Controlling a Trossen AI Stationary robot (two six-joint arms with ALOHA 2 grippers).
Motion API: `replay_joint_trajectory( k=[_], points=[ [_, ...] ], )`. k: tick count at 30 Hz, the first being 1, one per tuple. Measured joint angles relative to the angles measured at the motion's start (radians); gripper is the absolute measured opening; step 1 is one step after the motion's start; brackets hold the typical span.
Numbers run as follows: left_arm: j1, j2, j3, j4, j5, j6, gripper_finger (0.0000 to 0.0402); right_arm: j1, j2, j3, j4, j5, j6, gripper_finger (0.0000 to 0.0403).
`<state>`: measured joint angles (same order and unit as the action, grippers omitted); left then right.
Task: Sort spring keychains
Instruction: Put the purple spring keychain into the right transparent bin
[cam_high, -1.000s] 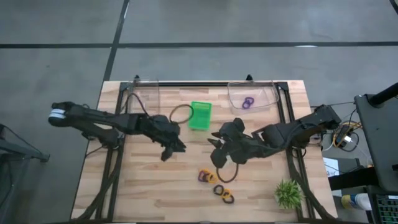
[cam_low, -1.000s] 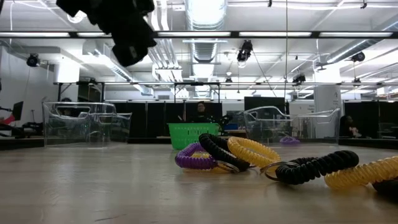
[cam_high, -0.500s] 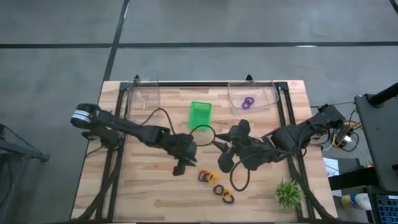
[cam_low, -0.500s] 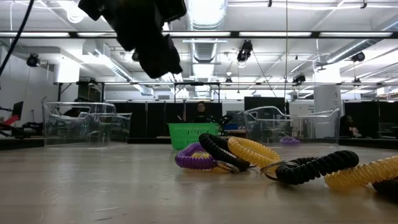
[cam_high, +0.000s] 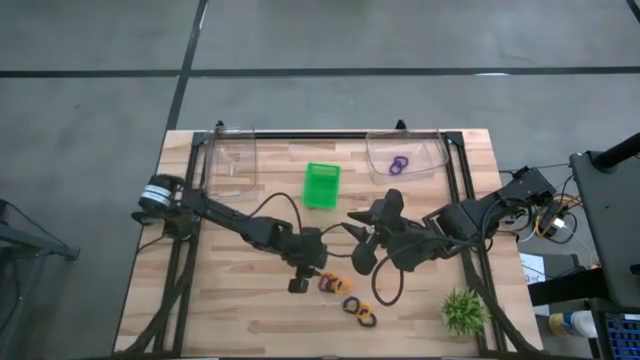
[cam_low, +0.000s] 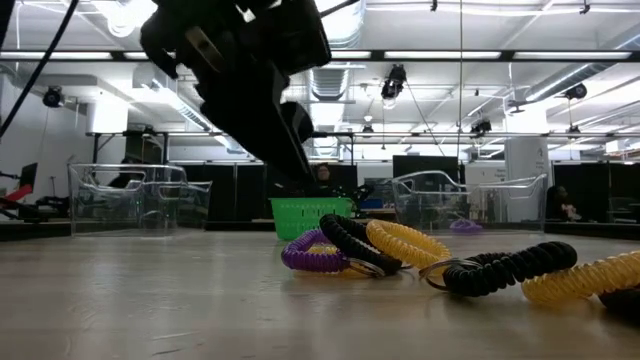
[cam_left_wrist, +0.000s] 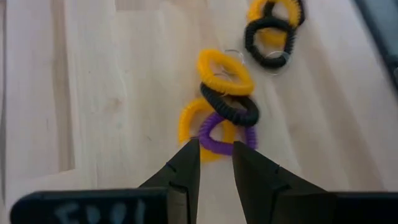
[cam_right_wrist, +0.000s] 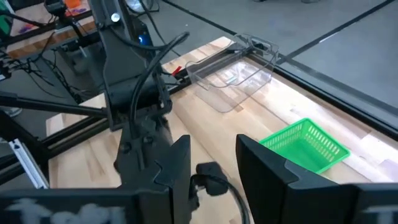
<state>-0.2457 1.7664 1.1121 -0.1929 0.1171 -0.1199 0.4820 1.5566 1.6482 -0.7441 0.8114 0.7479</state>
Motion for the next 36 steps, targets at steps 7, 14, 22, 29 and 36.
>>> replay_joint_trajectory(
  k=[7, 14, 22, 29, 36],
  points=[
    [-0.002, 0.042, 0.035, 0.007, -0.025, -0.004, 0.0088, 0.0, 0.0, 0.0, -0.003, 0.001, 0.0, 0.0121],
    [-0.014, 0.073, 0.033, 0.005, -0.025, -0.003, 0.0088, 0.0, 0.0, 0.0, -0.003, 0.004, -0.004, 0.0121],
    [-0.019, 0.092, 0.032, 0.033, -0.025, 0.004, 0.0088, 0.005, 0.0, 0.0, 0.003, 0.004, -0.004, 0.0121],
    [-0.02, 0.119, 0.032, 0.066, -0.025, 0.011, 0.0088, 0.005, 0.0, 0.0, 0.014, 0.004, -0.004, 0.0121],
    [-0.02, 0.148, 0.031, 0.072, -0.025, 0.011, 0.0088, 0.005, 0.0, 0.0, 0.022, 0.004, -0.008, 0.0121]
  ],
)
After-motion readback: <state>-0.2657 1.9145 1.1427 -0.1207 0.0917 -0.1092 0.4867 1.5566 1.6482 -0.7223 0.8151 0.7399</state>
